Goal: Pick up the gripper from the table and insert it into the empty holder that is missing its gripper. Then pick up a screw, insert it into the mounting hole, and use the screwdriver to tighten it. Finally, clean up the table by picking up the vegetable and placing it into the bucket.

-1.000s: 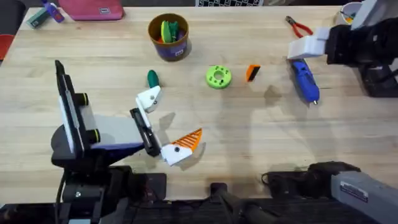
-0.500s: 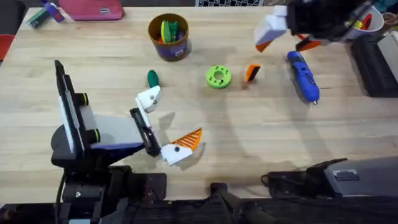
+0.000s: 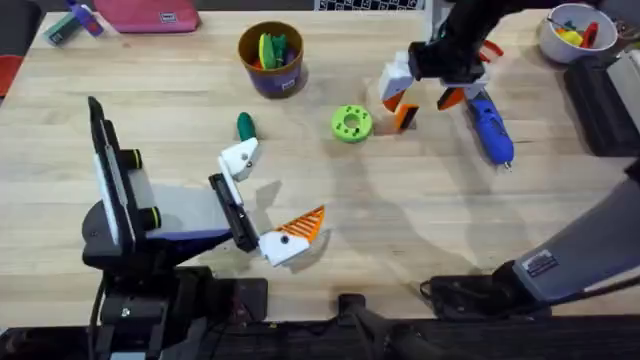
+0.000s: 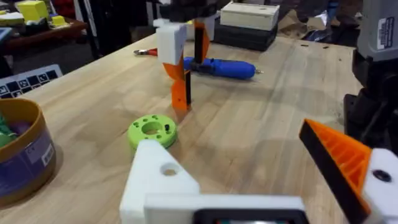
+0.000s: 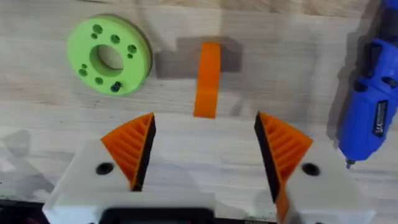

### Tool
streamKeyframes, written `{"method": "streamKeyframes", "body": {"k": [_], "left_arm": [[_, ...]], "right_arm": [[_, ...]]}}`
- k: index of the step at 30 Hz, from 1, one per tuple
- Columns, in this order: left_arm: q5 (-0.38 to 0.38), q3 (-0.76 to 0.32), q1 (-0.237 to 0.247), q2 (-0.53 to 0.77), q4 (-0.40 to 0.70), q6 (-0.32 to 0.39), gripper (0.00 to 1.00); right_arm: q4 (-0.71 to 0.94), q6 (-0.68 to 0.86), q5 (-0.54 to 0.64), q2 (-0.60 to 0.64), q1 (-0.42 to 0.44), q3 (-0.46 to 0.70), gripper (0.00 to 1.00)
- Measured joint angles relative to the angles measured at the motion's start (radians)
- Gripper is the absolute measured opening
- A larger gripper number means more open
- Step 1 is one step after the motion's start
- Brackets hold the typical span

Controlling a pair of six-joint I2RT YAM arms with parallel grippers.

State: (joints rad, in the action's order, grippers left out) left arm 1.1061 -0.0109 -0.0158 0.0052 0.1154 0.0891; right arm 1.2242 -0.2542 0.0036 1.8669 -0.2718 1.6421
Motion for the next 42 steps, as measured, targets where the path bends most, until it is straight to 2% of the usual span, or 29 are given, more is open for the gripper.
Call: {"method": "streamKeyframes", "body": {"k": [9,17,26,38,42], "left_arm": [[0.0,0.0,0.0,0.0,0.0,0.0,0.985],[0.0,0.0,0.0,0.0,0.0,0.0,0.985],[0.0,0.0,0.0,0.0,0.0,0.0,0.985],[0.0,0.0,0.0,0.0,0.0,0.0,0.985],[0.0,0.0,0.0,0.0,0.0,0.0,0.986]], "right_arm": [[-0.028,-0.013,0.003,0.062,0.0,0.0,0.847],[-0.054,-0.037,0.004,0.072,0.0,0.0,0.626],[-0.054,-0.049,0.008,0.072,0.0,0.001,0.032],[-0.038,-0.052,0.01,0.07,0.0,0.004,0.013],[-0.038,-0.053,0.006,0.026,0.0,0.004,0.013]]}}
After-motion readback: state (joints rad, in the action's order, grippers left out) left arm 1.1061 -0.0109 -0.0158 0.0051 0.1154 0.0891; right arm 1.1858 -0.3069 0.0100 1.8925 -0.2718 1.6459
